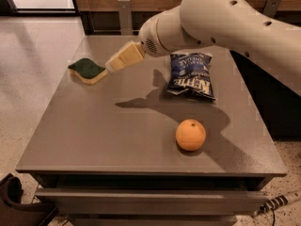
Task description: Pick sponge
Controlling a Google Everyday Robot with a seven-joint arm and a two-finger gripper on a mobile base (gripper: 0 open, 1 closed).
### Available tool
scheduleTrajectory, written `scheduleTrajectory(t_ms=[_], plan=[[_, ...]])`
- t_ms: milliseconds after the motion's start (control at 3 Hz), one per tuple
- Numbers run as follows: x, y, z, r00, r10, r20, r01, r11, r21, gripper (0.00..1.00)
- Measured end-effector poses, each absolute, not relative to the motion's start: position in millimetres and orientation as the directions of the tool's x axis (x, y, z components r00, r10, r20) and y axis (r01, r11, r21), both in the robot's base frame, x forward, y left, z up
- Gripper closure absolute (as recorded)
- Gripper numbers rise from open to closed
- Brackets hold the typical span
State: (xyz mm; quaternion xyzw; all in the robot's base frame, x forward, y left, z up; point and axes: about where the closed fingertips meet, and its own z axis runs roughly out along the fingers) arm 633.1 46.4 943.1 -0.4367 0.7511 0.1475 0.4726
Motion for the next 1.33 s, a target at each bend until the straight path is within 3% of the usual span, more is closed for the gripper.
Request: scheduleTrajectory(t_ms=[667,1333], plan=[[660.9,147.8,875.7,-0.173,-0.475,-0.863,-0.904,0.424,-0.052,0.0],[678.0,205.7,817.0,-0.228,-0.365,-0.902,-0.922,0.379,0.08,0.03]])
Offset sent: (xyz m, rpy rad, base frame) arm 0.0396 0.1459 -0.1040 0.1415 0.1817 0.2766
